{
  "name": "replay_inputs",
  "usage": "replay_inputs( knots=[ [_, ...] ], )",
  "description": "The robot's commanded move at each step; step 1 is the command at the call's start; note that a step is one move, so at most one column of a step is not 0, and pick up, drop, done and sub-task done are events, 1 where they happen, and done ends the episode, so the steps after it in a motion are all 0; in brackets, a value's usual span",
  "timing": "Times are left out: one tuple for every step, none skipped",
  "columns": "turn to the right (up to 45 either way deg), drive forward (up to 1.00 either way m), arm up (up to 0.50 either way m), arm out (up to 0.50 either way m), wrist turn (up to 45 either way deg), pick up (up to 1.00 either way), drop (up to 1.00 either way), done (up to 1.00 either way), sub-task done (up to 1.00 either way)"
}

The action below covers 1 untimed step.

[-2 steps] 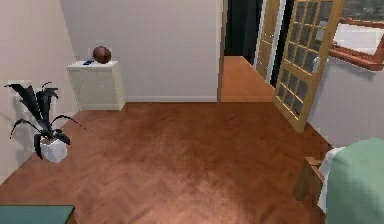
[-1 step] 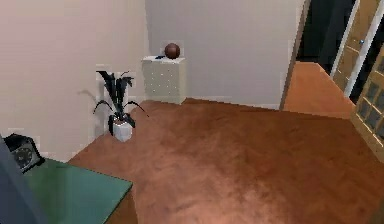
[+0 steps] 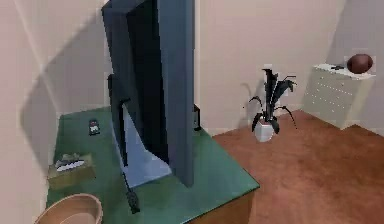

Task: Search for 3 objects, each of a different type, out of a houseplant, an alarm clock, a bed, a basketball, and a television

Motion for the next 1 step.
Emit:
replay_inputs(
  knots=[
    [45.0,0.00,0.00,0.00,0.0,0.00,0.00,0.00,0.00]
  ],
)
